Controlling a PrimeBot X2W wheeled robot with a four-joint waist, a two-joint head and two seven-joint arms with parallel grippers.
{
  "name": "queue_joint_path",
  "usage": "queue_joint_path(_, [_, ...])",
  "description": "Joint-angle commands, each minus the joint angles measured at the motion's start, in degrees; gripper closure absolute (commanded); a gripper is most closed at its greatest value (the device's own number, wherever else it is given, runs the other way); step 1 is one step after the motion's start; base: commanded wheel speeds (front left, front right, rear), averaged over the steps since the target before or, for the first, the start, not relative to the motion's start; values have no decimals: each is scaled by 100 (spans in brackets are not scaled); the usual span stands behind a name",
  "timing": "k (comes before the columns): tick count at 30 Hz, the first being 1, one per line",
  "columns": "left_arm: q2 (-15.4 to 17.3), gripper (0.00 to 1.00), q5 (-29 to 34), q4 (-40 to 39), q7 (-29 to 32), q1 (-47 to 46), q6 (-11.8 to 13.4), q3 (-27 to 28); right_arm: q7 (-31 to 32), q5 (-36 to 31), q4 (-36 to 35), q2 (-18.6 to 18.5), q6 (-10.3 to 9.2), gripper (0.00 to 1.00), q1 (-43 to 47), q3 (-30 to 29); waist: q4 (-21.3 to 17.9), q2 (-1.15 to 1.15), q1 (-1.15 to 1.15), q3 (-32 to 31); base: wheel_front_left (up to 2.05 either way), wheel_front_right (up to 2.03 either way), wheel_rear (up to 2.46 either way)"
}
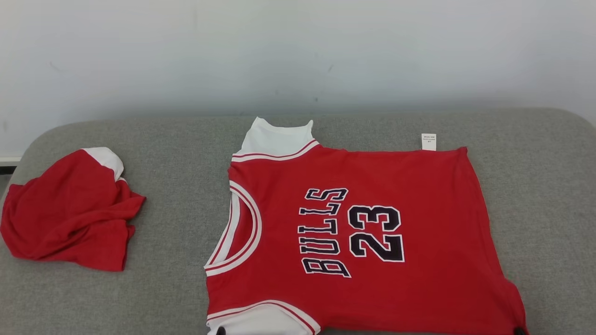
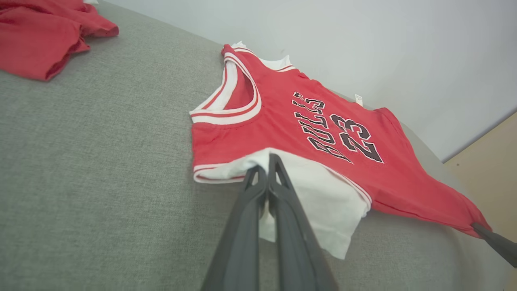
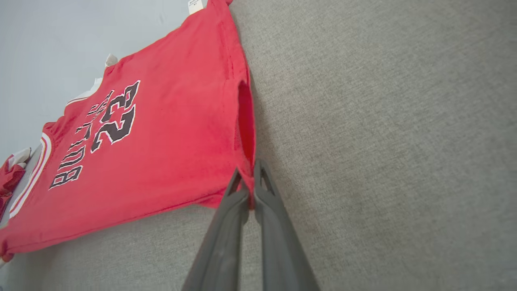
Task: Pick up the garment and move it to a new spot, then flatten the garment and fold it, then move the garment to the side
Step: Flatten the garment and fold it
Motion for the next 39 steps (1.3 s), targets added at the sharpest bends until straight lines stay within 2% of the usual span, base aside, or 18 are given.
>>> queue_joint_path(1, [-4,100,49,43,-5,26,-1,-4,53,-98,-53,66,7,100,102,-90,21,1,1,70,0,0,0])
queue_joint_path(9, [121,100,168,224,0,-342,-101,24,528,-520,-519,488,7,100,187,-724,-78,1,1,103,0,0,0])
queue_joint_path(17, [353,100,231,369,305,-1230,-294,-102,1483,-773,-920,895,7,100,-268,-1330,-234,1,1,193,0,0,0])
queue_joint_path(26, [469,100,313,1359,453,-2676,-458,-345,2237,-1013,-336,1324,7,100,-1394,-1868,-341,1,1,464,0,0,0])
queue_joint_path(31, [470,100,247,2259,386,-3304,-502,-428,2295,-1282,181,1486,7,100,-1948,-1963,-383,1,1,517,0,0,0])
queue_joint_path(35, [436,100,177,2862,224,-3647,-532,-507,2084,-1539,470,1521,7,98,-2238,-1856,-424,1,1,511,0,0,0])
queue_joint_path(36, [409,91,155,2971,183,-3713,-535,-501,2025,-1604,504,1513,7,60,-2291,-1773,-426,1,1,506,0,0,0])
queue_joint_path(37, [390,0,155,3078,143,-3759,-539,-518,1961,-1650,533,1495,7,0,-2322,-1702,-424,1,1,495,0,0,0])
queue_joint_path(39, [373,0,205,3261,78,-3815,-531,-557,1826,-1740,570,1444,7,0,-2325,-1561,-412,1,1,458,0,0,0])
